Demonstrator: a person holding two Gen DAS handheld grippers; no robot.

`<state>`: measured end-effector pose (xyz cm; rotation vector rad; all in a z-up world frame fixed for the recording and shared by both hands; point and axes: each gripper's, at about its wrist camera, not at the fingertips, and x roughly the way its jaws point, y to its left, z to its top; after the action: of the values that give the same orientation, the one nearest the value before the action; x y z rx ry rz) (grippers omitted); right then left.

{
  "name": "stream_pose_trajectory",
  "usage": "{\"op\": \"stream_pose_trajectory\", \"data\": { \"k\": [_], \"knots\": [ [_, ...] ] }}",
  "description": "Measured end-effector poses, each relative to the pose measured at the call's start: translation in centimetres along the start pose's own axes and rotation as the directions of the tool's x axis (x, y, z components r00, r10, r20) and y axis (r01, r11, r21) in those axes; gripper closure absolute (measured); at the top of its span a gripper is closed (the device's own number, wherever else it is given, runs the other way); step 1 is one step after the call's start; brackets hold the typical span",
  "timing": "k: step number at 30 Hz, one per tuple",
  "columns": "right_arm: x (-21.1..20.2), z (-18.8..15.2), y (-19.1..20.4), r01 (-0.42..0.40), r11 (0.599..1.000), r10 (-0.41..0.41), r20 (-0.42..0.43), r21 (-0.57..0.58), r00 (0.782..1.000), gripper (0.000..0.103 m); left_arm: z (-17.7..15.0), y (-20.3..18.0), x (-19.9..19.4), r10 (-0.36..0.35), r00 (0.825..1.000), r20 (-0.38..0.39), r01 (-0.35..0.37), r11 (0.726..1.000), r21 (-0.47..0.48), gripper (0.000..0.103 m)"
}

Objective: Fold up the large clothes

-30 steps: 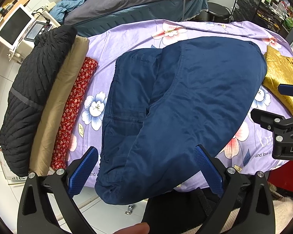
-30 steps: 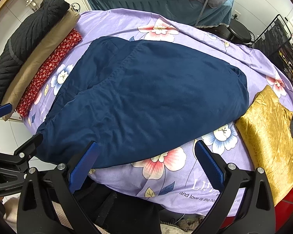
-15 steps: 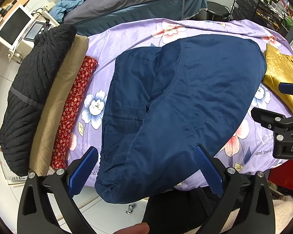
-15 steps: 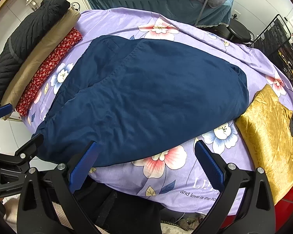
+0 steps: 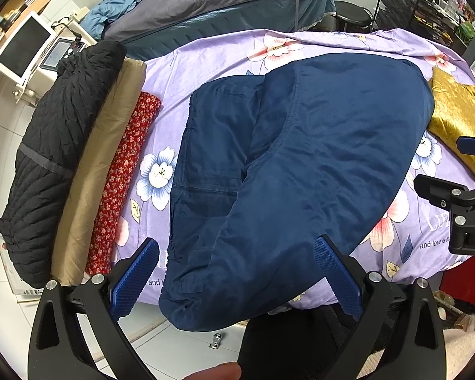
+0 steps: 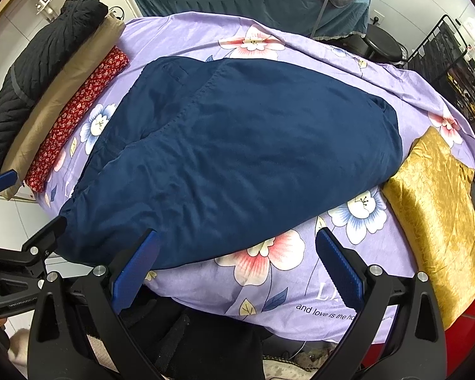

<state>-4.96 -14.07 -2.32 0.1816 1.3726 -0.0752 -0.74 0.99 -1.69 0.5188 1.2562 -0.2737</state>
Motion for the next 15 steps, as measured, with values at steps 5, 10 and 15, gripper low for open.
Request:
{"op": "stream_pose_trajectory", "data": {
  "k": [5, 10, 15],
  "knots": [
    [0.1, -0.2, 0.0, 0.003, 1.0, -0.003, -0.006, 0.009, 1.0, 0.006, 0.1, 0.1, 0.3, -0.006, 1.0, -0.004, 0.006, 1.0, 0.011, 0.007],
    [0.4, -0.2, -0.1, 0.008, 1.0, -0.008, -0.016, 0.02, 1.0, 0.006, 0.2, 0.3, 0.9, -0.017, 1.0, -0.018, 0.017, 1.0, 0.014, 0.007],
    [0.6, 0.0, 0.1, 0.012, 1.0, -0.011, -0.023, 0.029, 1.0, 0.006, 0.4, 0.5, 1.4, -0.027, 0.999, -0.027, 0.028, 0.999, 0.023, 0.007]
  ]
}}
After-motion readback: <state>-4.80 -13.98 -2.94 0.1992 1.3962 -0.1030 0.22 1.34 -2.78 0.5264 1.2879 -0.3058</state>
